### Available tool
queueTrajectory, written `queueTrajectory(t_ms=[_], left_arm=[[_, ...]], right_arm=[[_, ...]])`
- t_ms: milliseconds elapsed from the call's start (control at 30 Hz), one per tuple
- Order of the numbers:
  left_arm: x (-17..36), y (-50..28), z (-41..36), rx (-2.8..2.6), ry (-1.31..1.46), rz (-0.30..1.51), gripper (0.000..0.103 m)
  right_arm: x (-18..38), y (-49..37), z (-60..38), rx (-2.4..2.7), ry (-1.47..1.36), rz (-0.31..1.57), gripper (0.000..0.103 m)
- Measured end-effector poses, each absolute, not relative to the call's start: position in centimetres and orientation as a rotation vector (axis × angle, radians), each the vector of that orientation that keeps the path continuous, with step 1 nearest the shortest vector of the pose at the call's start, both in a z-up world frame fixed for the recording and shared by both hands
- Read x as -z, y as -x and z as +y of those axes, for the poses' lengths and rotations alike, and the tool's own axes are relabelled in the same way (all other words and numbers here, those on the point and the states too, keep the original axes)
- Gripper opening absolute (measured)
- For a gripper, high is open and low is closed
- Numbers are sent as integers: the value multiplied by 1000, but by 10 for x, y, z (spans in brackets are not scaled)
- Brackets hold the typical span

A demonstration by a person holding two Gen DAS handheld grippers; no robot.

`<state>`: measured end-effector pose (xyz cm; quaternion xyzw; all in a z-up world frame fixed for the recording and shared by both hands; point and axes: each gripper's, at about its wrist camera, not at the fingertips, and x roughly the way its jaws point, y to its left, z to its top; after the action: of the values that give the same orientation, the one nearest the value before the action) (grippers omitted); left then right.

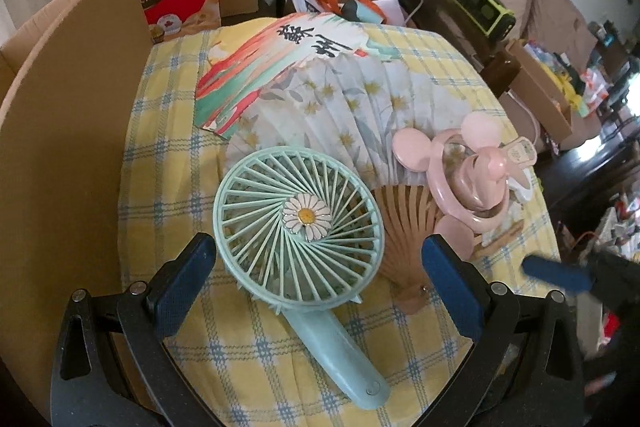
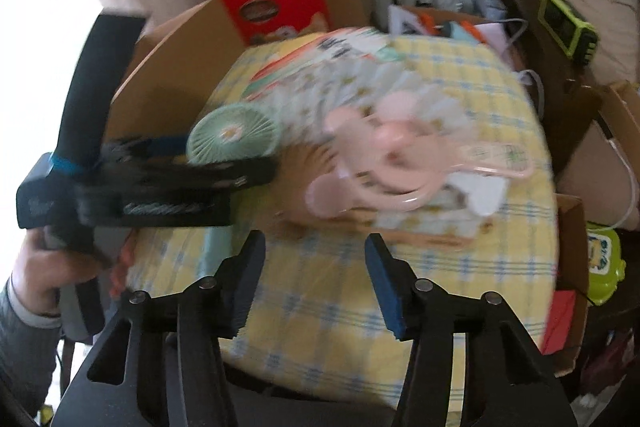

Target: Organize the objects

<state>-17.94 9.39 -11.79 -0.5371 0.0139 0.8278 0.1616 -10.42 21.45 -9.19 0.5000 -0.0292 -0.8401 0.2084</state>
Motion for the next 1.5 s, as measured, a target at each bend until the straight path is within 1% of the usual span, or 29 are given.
queueTrajectory(t_ms=[67,100,200,367,433,467,533,600,733,800,967,1100,1367,1500], left_arm=[[121,181,93,-2364,1541,42,101],[122,181,92,-2365,1547,43,96],[126,182,89,-2361,1567,33,89],[132,184,84,-2352,1582,-7,87],[132,184,84,-2346,1579,-14,85],[131,184,84,-2343,1576,-15,82],[131,183,84,-2330,1575,-27,78],[131,183,84,-2328,1577,-27,78],[130,182,84,-2329,1569,-32,77],[130,182,83,-2332,1569,-42,77],[129,179,81,-2342,1562,-57,77],[121,175,77,-2344,1537,-83,76],[79,167,69,-2356,1443,-130,73],[58,166,64,-2354,1402,-180,68]], right_arm=[[97,104,205,2307,-1400,-78,49],[98,104,201,2299,-1400,-74,49],[103,104,190,2266,-1401,-78,49],[116,105,163,2220,-1420,-30,49],[121,105,152,2204,-1425,-15,49],[124,105,148,2202,-1427,-6,49],[130,107,142,2196,-1438,4,46],[132,108,139,2205,-1431,6,39],[133,110,138,2205,-1420,-16,32],[133,107,135,2202,-1405,-14,24],[133,104,137,2205,-1395,-43,23],[122,100,142,2216,-1359,-52,23],[81,94,144,2239,-1292,-39,23],[62,94,142,2254,-1252,-28,23]])
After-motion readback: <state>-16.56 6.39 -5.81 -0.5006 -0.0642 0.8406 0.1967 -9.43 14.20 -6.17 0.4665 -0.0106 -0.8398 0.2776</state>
